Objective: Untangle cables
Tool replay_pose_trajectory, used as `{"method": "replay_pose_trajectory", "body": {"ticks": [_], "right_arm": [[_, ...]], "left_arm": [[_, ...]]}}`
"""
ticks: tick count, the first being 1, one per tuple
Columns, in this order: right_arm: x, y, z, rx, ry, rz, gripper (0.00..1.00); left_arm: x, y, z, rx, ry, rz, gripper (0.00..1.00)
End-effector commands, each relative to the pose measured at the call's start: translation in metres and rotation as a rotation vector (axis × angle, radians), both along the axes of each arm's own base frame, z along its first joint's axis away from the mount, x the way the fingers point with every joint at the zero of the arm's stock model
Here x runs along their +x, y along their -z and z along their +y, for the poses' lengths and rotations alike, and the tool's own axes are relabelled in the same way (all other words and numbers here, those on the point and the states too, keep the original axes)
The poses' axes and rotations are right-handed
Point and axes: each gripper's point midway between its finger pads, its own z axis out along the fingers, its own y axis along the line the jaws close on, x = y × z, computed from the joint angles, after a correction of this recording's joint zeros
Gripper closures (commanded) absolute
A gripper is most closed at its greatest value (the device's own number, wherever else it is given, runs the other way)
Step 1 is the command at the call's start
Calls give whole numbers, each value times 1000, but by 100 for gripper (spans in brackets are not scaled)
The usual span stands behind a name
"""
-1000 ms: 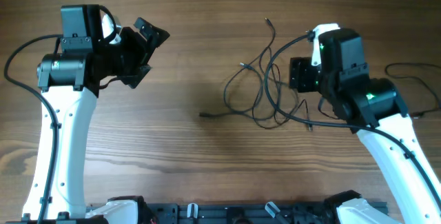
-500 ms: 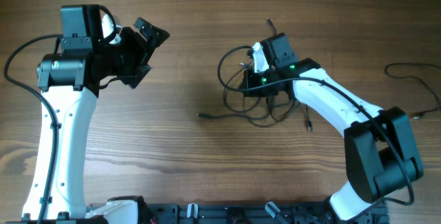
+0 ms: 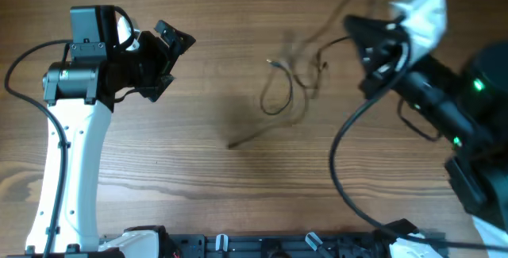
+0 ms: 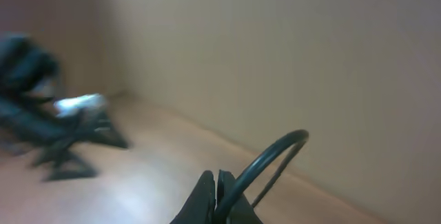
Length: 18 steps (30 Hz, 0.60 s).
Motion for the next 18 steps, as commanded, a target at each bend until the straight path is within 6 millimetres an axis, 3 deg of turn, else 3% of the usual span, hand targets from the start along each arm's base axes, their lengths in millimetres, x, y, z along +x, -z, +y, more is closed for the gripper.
{"method": "replay_pose_trajectory", "body": {"ticks": [1, 2, 3, 6, 8, 11, 15, 18], "right_arm": [[26, 9, -106, 70, 646, 53, 95], [28, 16, -115, 89, 713, 83, 96], [35, 28, -98, 53, 628, 125, 96], [40, 55, -14, -122, 127, 148, 96], [41, 66, 23, -127, -91, 155, 95], [63, 82, 62, -53, -261, 198, 96], [83, 62, 96, 121, -406, 152, 96], [72, 43, 107, 181, -523, 107, 96]], "left_arm": [[1, -1, 2, 16, 8, -16, 0], [1, -1, 2, 16, 8, -16, 0], [1, -1, 2, 16, 8, -16, 0], [1, -1, 2, 16, 8, -16, 0], [1, -1, 2, 16, 8, -16, 0], [1, -1, 2, 16, 8, -16, 0], [1, -1, 2, 16, 8, -16, 0], [10, -8, 2, 12, -1, -62, 0]]}}
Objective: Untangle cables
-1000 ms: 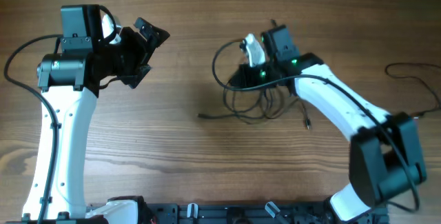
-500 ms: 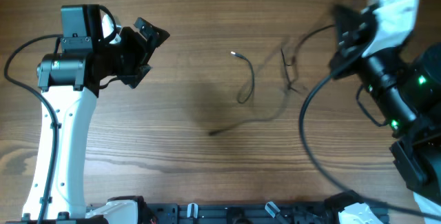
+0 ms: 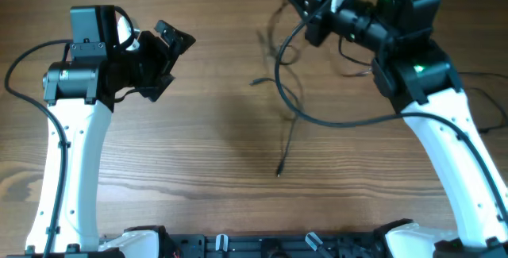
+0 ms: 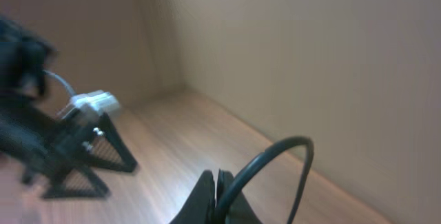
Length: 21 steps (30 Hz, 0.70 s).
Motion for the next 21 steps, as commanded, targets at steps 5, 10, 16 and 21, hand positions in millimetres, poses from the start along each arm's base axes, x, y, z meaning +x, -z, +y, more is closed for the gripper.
{"method": "replay_pose_trajectory", "body": {"ticks": [5, 10, 16, 21], "right_arm": [[-52, -13, 21, 76, -265, 85, 96], [-63, -9, 16, 11, -276, 39, 96], [-63, -9, 16, 2, -278, 24, 96], [-64, -7, 16, 1, -277, 37, 96]], "left_arm": [[11, -7, 5, 28, -13, -61, 0], [8, -21, -20, 43, 228, -212, 0], [-1, -5, -68, 45, 396, -195, 0], [16, 56, -109, -113, 250, 122, 0]]}}
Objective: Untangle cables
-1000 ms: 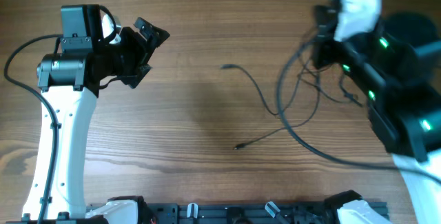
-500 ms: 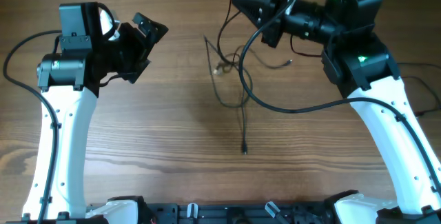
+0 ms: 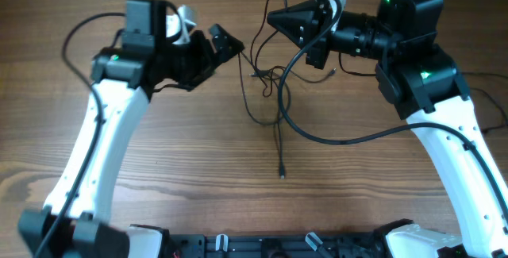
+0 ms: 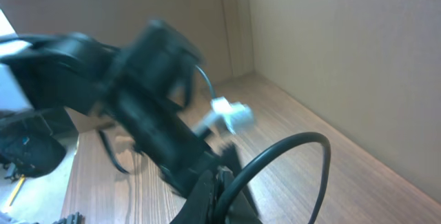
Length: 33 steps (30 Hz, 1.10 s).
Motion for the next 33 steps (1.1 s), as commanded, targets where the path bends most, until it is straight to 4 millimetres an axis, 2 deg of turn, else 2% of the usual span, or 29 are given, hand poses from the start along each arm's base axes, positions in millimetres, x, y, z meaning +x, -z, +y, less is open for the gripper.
{"method": "replay_pose_trajectory", "body": {"ticks": [1, 3, 5, 8, 9, 11, 13, 15, 16, 17, 19, 20, 23, 25, 27, 30, 31, 33], "right_arm": [[-11, -12, 0, 8, -30, -40, 96], [-12, -11, 0, 5, -30, -30, 96], [-13, -7, -1, -3, -30, -8, 96], [-14, -6, -1, -7, -28, -2, 96], [-14, -6, -2, -9, -18, -5, 96], [-7, -10, -11, -26, 68, -23, 96], [3, -12, -28, -62, 214, -34, 96], [27, -11, -86, -169, 605, -47, 96], [33, -13, -130, -219, 849, -47, 96], [32, -16, -170, -224, 1064, -22, 96], [14, -22, -238, -206, 1371, 19, 96], [5, -23, -262, -193, 1458, 38, 95], [-11, -20, -299, -121, 1575, 110, 96], [-7, -9, -293, -131, 1501, 162, 96], [1, 7, -287, -175, 1458, 208, 96], [15, 26, -282, -226, 1424, 254, 96], [22, 33, -267, -243, 1335, 268, 96], [30, 46, -213, -275, 988, 268, 96]], "left_arm": [[15, 51, -22, -81, -146, 285, 0], [31, 76, -28, -113, -217, 370, 11], [45, 95, -34, -143, -250, 408, 36], [51, 117, -35, -137, -258, 443, 90], [51, 118, -34, -131, -258, 440, 96], [56, 121, -23, -93, -258, 394, 96], [59, 122, -12, -77, -252, 373, 96], [60, 129, 19, -25, -257, 356, 96], [56, 136, 43, 13, -299, 389, 96], [52, 143, 67, 49, -345, 424, 96], [40, 153, 115, 109, -441, 493, 96], [32, 157, 141, 134, -494, 528, 96], [16, 163, 194, 169, -599, 587, 96], [9, 164, 221, 160, -660, 612, 96], [5, 165, 239, 156, -708, 618, 96], [2, 166, 246, 159, -726, 627, 96], [1, 166, 246, 163, -725, 631, 96], [0, 166, 241, 167, -714, 639, 96]]}}
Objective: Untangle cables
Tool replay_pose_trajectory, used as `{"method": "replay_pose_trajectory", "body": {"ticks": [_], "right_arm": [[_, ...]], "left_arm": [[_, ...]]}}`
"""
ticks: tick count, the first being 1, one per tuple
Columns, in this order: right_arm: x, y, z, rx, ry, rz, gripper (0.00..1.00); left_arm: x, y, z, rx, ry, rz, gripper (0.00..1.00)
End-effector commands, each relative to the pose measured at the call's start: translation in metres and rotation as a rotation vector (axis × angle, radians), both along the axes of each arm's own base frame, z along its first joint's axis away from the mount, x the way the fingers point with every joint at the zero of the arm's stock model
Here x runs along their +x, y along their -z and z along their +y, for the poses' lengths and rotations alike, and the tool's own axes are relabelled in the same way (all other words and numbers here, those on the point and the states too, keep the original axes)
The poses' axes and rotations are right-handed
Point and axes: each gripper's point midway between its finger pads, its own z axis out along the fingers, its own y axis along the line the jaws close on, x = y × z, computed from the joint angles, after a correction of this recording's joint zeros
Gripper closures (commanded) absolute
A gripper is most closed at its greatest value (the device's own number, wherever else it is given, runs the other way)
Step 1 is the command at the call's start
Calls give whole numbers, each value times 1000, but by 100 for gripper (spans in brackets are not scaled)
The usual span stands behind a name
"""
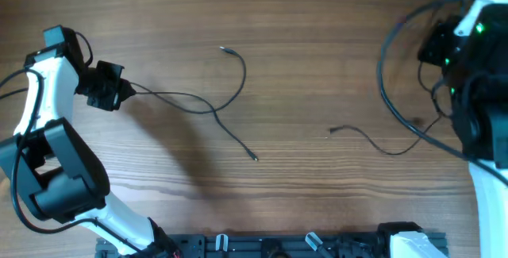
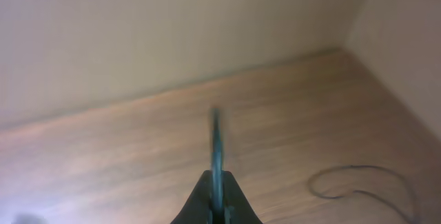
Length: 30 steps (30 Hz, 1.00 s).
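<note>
Two thin black cables lie apart on the wooden table. One cable (image 1: 210,109) runs from my left gripper (image 1: 111,90) at the far left, which is shut on its end; it curves up to a plug near the table's middle and branches down to a second tip. The other cable (image 1: 379,148) trails from its free end at the middle right toward my right gripper (image 1: 435,49) at the far right. In the right wrist view that gripper (image 2: 217,186) is shut on a dark cable (image 2: 216,141), blurred and standing straight up between the fingers.
A thick black arm lead (image 1: 386,67) loops wide off the right arm over the table's right side. A thin loop of cable (image 2: 358,182) lies on the wood at the lower right of the wrist view. Plain walls close the table's far side.
Both arms have swung apart, the left to the far left edge and the right to the far right edge. The tangle at the top middle is gone and each gripper holds a separate cable.
First the right gripper held the tangled cables at the upper right while the left arm stood idle. Then it held them at the top middle. The left gripper then met it at the tangle. Now the arms are wide apart with the cables separated.
</note>
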Motion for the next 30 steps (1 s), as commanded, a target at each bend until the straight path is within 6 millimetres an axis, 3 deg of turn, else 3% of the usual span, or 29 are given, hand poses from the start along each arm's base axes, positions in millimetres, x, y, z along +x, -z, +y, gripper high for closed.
{"method": "replay_pose_trajectory", "body": {"ticks": [1, 5, 6, 7, 9, 11, 14, 17, 18, 20, 23, 28, 30], "right_arm": [[10, 16, 90, 69, -562, 47, 96], [-10, 15, 158, 152, -1057, -12, 95], [-21, 2, 176, 171, -1209, -91, 96], [-23, -10, 182, 157, -1268, -158, 96], [-16, -42, 184, 52, -1298, -333, 95], [8, -93, 173, -169, -1193, -586, 95], [34, -104, 152, -253, -1009, -613, 96], [50, -60, 128, -219, -858, -391, 96], [44, -26, 125, -167, -855, -243, 95], [26, 20, 124, -83, -866, -33, 96], [-8, 68, 122, 31, -859, 214, 96], [-32, 94, 114, 174, -730, 403, 96], [-35, 108, 96, 176, -589, 483, 96]], "left_arm": [[-2, 2, -5, 19, 37, 14, 96], [2, 2, -23, 21, 87, 10, 96], [2, 3, -29, 33, 107, 13, 96], [3, 4, -31, 47, 119, 16, 96], [3, 6, -37, 97, 152, 28, 96], [5, 7, -52, 113, 198, 27, 96], [6, 7, -61, 133, 229, 28, 96], [8, 8, -69, 157, 258, 20, 96], [9, 8, -71, 157, 265, 16, 96], [11, 7, -74, 160, 272, 7, 95], [14, 7, -75, 162, 273, -6, 96], [15, 7, -75, 163, 273, -8, 96], [15, 7, -75, 163, 273, -7, 96]]}}
